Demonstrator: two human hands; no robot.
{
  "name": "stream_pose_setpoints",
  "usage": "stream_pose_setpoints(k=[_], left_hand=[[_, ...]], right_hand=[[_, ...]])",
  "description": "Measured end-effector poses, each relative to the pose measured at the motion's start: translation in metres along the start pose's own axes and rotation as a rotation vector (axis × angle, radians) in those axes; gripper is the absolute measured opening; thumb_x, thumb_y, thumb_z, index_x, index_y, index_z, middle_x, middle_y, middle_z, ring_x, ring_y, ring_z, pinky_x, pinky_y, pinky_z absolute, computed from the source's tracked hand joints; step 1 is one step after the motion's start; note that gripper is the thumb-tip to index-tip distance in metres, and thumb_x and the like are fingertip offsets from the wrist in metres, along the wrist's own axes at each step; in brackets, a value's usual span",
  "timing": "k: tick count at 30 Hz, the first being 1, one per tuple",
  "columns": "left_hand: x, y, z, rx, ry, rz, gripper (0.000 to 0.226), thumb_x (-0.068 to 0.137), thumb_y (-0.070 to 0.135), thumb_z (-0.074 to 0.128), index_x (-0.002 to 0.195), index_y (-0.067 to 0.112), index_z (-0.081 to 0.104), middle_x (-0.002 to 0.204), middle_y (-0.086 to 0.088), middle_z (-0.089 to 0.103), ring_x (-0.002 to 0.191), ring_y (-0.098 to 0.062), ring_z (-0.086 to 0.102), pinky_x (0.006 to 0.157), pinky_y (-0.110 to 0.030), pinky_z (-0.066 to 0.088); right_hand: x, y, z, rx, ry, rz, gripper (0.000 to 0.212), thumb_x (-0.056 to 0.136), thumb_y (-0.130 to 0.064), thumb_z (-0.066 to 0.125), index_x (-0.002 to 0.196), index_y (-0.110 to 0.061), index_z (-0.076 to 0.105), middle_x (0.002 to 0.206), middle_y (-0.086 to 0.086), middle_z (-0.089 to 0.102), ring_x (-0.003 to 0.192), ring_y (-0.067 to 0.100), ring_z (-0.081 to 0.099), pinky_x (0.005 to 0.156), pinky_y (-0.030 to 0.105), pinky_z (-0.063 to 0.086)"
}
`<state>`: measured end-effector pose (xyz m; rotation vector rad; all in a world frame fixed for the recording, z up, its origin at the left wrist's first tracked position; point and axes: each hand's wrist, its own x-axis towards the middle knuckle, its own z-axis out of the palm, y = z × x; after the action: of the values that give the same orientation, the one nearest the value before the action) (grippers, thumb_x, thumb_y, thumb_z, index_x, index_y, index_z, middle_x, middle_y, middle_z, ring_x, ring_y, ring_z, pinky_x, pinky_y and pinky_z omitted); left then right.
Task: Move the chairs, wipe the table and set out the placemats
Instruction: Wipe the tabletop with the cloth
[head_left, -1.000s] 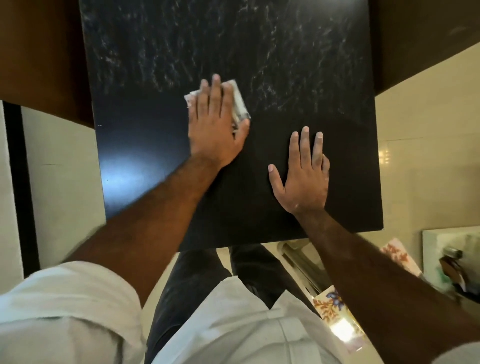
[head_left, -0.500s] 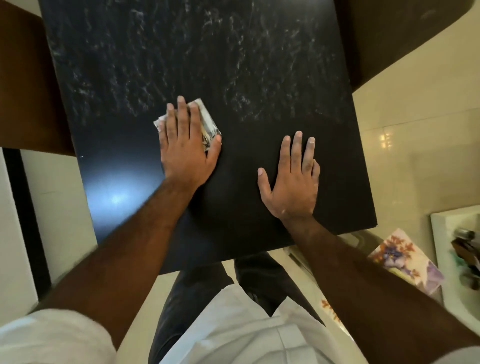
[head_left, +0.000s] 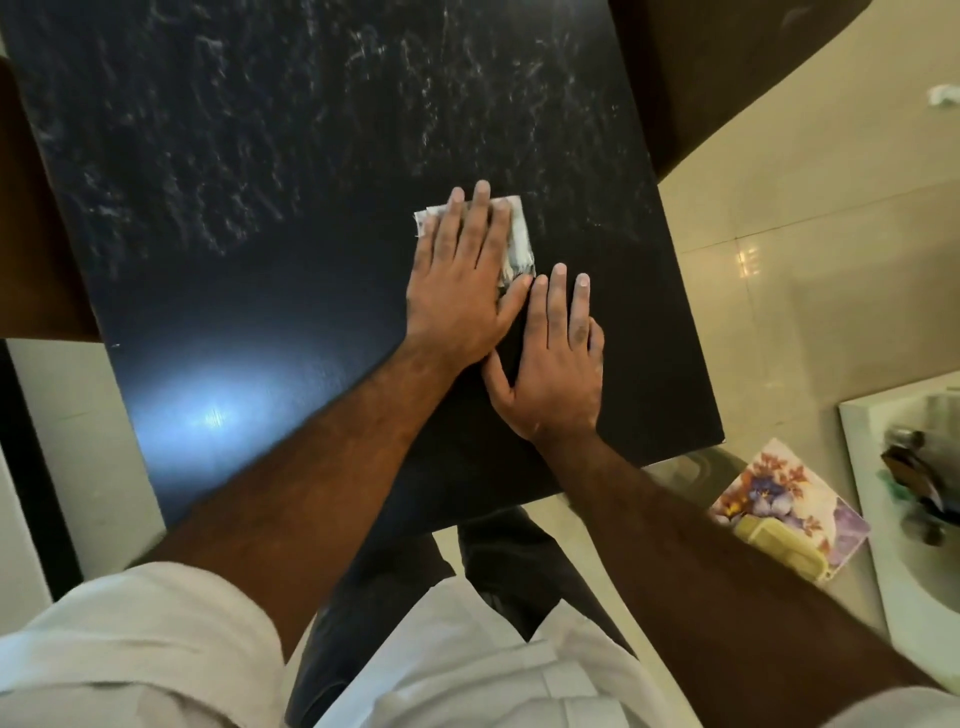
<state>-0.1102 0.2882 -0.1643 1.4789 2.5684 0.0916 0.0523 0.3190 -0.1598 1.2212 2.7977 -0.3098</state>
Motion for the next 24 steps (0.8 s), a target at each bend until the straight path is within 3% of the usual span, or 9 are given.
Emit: stream_pose_setpoints(k=[8,14,24], left_hand=[[-0.028,-0.061,-0.009,0.019,-0.005,-0.136,0.086,0.111,0.066,0.031,0.176,0.016,0.003,0.184,-0.009,-0.005,0.17,-0.032,-0.004,0.136,-0.058,0.008],[0.01,-0.04,-0.014,-0.007,0.034,-0.22,0.085,0.11,0.065,0.028,0.176,0.015,0.007,0.184,-0.011,0.0,0.17,-0.036,-0.001,0.136,-0.059,0.005],[0.055,0.085,0.002,0.013,0.008,0.151,0.089,0.107,0.068,0.026,0.175,0.015,0.004,0.183,-0.014,0.0,0.169,-0.038,0.002,0.134,-0.062,0.013]], right_hand=[[0.012,0.058,-0.012,-0.022,-0.02,0.059,0.096,0.104,-0.073,0.039,0.177,-0.016,0.01,0.186,0.004,-0.002,0.171,0.029,-0.006,0.133,0.059,0.023],[0.013,0.095,-0.013,-0.008,0.024,0.126,0.1,0.103,-0.076,0.041,0.177,-0.017,0.007,0.186,0.004,-0.002,0.171,0.029,-0.005,0.135,0.057,0.019],[0.008,0.097,-0.009,-0.019,0.047,0.219,0.114,0.099,-0.082,0.04,0.175,-0.005,0.006,0.184,0.016,-0.001,0.171,0.033,-0.002,0.135,0.056,0.017]])
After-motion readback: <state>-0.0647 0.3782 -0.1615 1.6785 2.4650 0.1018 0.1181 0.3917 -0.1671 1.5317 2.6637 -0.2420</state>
